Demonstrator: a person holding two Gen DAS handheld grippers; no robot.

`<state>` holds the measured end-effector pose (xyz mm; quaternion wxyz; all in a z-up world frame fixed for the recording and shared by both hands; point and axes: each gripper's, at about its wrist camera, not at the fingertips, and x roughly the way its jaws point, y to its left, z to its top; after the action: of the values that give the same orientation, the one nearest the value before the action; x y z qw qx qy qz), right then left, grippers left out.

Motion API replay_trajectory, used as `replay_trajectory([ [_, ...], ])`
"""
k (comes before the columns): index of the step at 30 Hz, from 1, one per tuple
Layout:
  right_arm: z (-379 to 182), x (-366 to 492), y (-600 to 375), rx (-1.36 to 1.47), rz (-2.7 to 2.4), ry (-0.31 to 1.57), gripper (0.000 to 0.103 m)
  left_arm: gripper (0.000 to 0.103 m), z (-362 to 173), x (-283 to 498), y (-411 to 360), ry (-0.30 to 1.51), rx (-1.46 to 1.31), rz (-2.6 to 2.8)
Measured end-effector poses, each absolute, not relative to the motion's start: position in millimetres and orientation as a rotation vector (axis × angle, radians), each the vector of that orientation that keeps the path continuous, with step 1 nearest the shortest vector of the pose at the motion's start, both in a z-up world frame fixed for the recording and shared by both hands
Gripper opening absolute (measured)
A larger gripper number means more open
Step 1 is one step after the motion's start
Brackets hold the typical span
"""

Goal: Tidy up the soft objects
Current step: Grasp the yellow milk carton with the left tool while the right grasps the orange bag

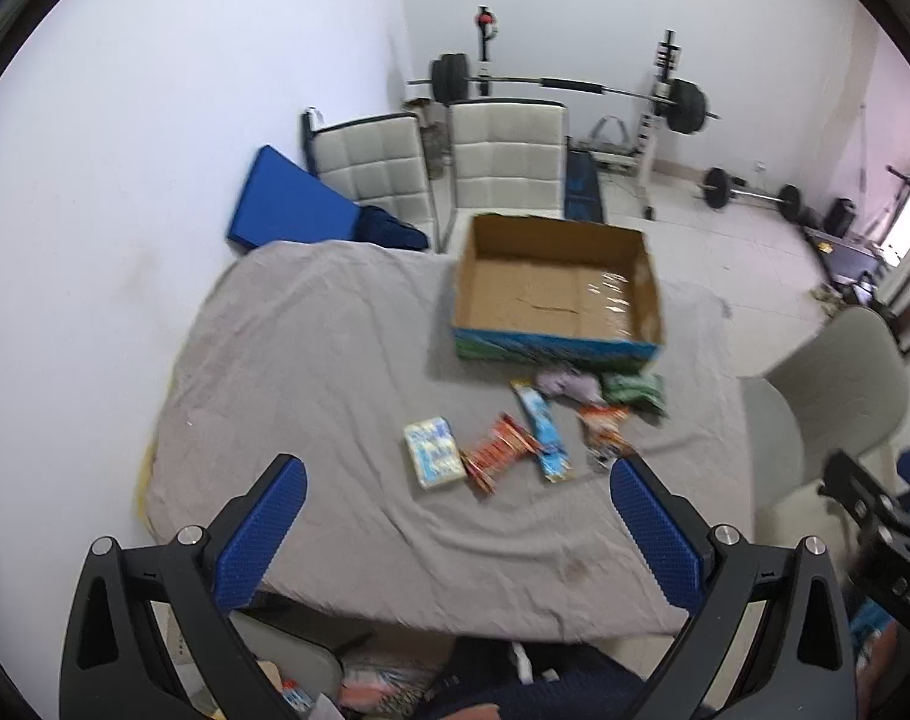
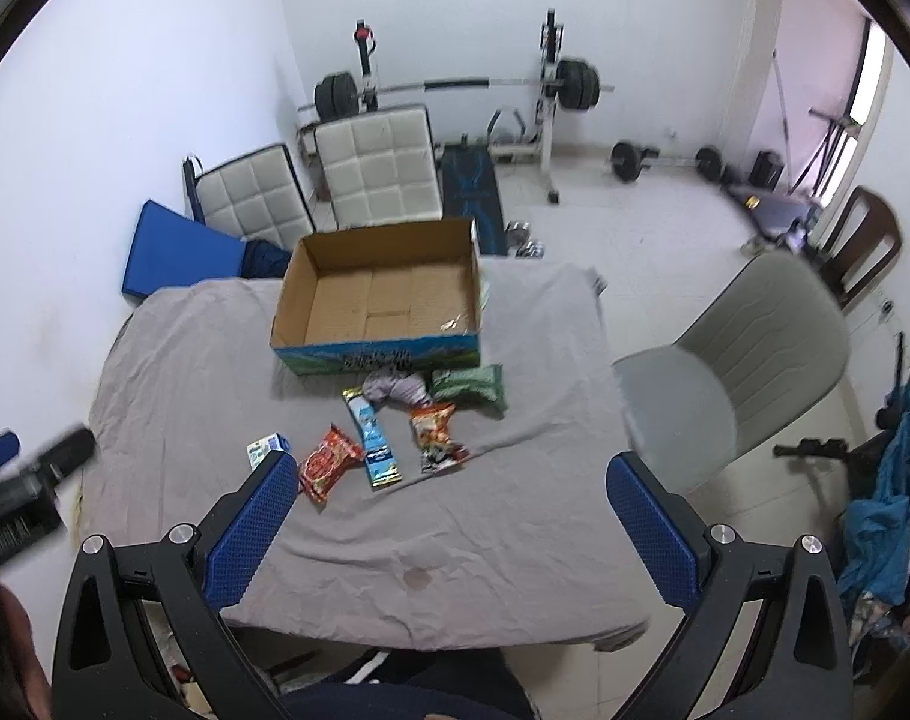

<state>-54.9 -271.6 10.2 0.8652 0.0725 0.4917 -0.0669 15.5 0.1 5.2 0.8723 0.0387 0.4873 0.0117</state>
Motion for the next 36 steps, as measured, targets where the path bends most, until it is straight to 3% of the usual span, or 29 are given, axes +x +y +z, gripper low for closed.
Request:
replay_trajectory([
  [6, -83, 16, -275, 0.171, -0.076, 1.213, 0.103, 0.103, -55, 80, 49, 1.128, 0.020, 0.131],
  [18, -318, 134, -277, 0.176, -0.132, 1.525, 0.103, 0.102, -293, 165, 99, 1.612, -0.186, 0.177],
  [27, -398, 166, -277, 0.187, -0.170, 1.640, 0.100, 0.102, -384, 190, 79, 1.768, -0.196, 0.105],
  [30, -415, 167, -273, 0.186, -0.178, 1.659, 0.092, 0.092, -397, 192, 74, 1.786, -0.179, 0.111],
  [32, -428, 168, -271, 0.178, -0.187, 1.675, 0.075, 0.079, -403, 193, 73, 1.791, -0.187, 0.105],
  [33, -435, 168, -271, 0.172, -0.195, 1.681, 0.071, 0.075, -404, 193, 72, 1.788, -0.203, 0.096],
  [34, -439, 169, -271, 0.171, -0.198, 1.684, 0.065, 0.062, -404, 193, 72, 1.784, -0.215, 0.086],
  [36, -446, 167, -274, 0.215, -0.189, 1.671, 0.052, 0.060, -402, 194, 71, 1.781, -0.209, 0.089],
])
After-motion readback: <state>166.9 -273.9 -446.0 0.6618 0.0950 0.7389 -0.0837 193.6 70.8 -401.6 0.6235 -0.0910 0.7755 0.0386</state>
